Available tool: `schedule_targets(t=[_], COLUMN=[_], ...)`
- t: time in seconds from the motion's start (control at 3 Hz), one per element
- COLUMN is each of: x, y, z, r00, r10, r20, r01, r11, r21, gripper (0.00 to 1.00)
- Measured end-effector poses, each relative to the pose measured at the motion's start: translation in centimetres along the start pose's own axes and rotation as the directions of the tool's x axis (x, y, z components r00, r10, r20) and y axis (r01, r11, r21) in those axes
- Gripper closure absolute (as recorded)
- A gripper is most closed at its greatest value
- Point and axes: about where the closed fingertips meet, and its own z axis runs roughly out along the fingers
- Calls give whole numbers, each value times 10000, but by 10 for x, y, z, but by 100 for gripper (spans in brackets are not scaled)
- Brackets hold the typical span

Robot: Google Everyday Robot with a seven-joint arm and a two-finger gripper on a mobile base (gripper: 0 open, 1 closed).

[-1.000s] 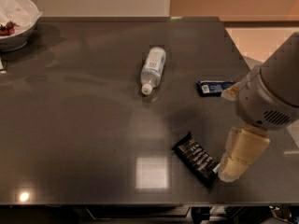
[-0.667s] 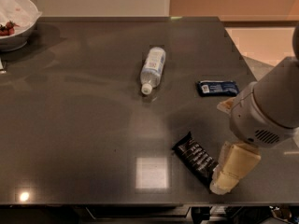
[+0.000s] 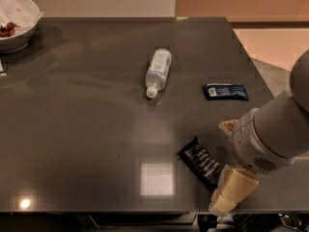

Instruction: Move rxbar chocolate near rxbar blueberry

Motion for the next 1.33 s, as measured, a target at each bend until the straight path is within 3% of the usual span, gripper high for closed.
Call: schedule_targets(t=[0.67,1.33], x=[2,3], y=[9,10], z=[11,16], r00=[9998,9993], r10=[160,369], r20=[74,3], r01=[-158,-369], r11=[9994,9975], r21=[-315,-597], gripper=[0,41])
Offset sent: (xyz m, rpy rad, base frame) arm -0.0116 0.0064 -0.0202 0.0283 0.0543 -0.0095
